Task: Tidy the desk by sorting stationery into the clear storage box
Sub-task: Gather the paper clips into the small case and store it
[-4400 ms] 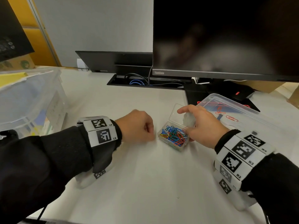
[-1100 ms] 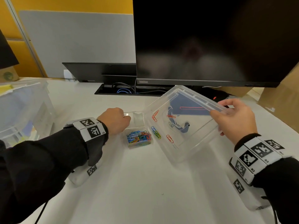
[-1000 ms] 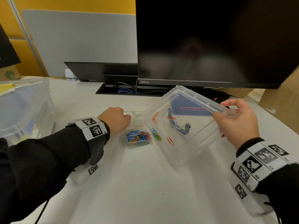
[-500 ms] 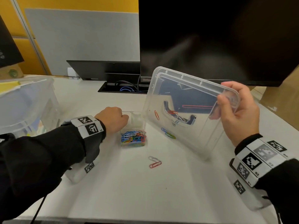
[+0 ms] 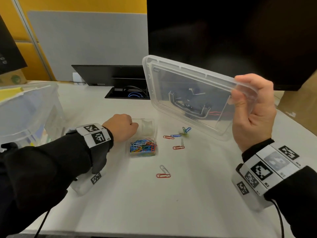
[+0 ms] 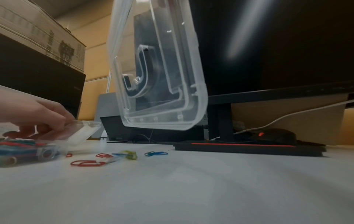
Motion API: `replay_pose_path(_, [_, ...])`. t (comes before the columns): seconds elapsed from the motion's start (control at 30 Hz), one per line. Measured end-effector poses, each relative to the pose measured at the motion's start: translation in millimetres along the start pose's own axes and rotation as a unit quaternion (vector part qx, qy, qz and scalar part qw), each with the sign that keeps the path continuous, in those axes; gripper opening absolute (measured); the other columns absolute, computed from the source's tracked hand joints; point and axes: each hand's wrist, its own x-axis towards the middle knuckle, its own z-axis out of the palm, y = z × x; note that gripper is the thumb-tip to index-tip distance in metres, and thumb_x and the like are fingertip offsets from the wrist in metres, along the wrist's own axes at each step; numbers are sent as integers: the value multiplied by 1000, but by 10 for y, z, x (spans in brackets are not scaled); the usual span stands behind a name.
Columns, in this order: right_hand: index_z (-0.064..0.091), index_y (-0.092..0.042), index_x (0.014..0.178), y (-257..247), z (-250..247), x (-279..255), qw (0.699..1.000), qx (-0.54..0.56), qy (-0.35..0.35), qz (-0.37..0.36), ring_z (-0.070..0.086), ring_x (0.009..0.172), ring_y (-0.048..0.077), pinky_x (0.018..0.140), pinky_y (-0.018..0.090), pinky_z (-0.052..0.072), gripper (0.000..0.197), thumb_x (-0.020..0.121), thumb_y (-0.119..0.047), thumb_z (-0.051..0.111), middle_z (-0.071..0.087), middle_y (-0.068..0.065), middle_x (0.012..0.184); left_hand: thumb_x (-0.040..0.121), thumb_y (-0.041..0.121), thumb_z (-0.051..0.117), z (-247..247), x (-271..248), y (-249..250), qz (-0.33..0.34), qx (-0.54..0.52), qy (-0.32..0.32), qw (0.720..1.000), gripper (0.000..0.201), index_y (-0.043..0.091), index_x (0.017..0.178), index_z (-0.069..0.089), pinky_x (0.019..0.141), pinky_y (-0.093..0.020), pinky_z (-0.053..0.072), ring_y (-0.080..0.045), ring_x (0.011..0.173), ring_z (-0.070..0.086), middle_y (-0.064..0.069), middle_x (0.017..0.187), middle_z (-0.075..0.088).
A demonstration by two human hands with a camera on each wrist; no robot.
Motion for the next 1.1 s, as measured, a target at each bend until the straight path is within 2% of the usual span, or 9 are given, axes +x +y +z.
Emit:
replay_pose_path(0.2, [41, -15, 113, 114, -32, 10, 998, -41, 41, 34, 54, 86, 9, 77, 11, 42, 22, 95, -3, 40, 45, -15, 103, 92, 26, 40, 5, -10, 2, -3, 0, 3, 1000, 32, 1, 92, 59, 81, -37, 53, -33, 89, 62, -18, 97, 67])
replay_pose_path(0.3, [39, -32, 109, 223, -67, 32, 986, -103, 103, 78, 52, 91, 13, 84, 27, 44, 28, 94, -8, 36, 46, -11, 100, 92, 26, 39, 3, -1, -6, -5, 1, 4, 1000, 33, 1, 93, 59, 80, -37, 52, -32, 85, 61, -17, 95, 67])
replay_pose_path(0.37, [39, -35, 104, 308, -149, 48, 972, -141, 141, 121, 46, 87, 10, 83, 17, 38, 30, 91, -9, 34, 46, -9, 97, 92, 26, 39, 5, 7, -15, -5, 0, 4, 1000, 32, 1, 91, 58, 79, -37, 53, -32, 84, 61, -18, 95, 67])
replay_pose_path(0.47, [48, -26, 107, 446, -309, -12, 940, -180, 177, 231, 48, 90, 9, 73, 5, 31, 28, 88, -10, 35, 56, 6, 110, 92, 28, 39, 5, 16, -19, -4, 1, 0, 1000, 29, 4, 89, 56, 81, -37, 53, -33, 88, 61, -17, 97, 66])
replay_pose_path(0.6, [52, -16, 118, 719, -517, -189, 860, -197, 205, 423, 56, 108, 25, 87, 24, 41, 37, 86, -6, 34, 59, 12, 119, 93, 28, 39, 16, 24, -10, -2, 11, -6, 1000, 29, 5, 90, 56, 80, -36, 52, -31, 85, 60, -17, 99, 66])
replay_pose_path(0.7, [55, -17, 115, 847, -630, -172, 821, -233, 169, 494, 55, 111, 36, 95, 48, 46, 40, 82, -7, 34, 59, 17, 121, 93, 28, 39, 24, 35, -21, -1, 16, -7, 1000, 30, 3, 92, 58, 76, -34, 50, -29, 81, 58, -17, 98, 66])
replay_pose_path(0.83, [50, -8, 124, 1036, -834, -55, 750, -282, 151, 579, 49, 120, 36, 103, 43, 39, 38, 87, -3, 42, 51, 20, 131, 92, 28, 40, 24, 34, -24, -1, 22, -2, 1000, 33, 2, 95, 60, 75, -32, 49, -28, 80, 57, -17, 98, 66])
replay_pose_path(0.97, [41, 9, 130, 1018, -1039, -50, 700, -306, -74, 642, 39, 128, 39, 89, 40, 35, 40, 92, -4, 40, 42, 25, 137, 92, 27, 41, 28, 43, -30, 3, 25, 0, 1000, 32, 1, 95, 60, 78, -36, 51, -30, 82, 58, -17, 97, 67])
replay_pose_path(1.1, [47, 5, 126, 850, -994, 75, 690, -447, -208, 529, 44, 119, 44, 98, 46, 40, 42, 87, -9, 50, 47, 28, 125, 93, 27, 41, 32, 62, -35, 11, 27, 4, 1000, 33, 1, 96, 60, 77, -34, 50, -30, 83, 59, -17, 96, 66])
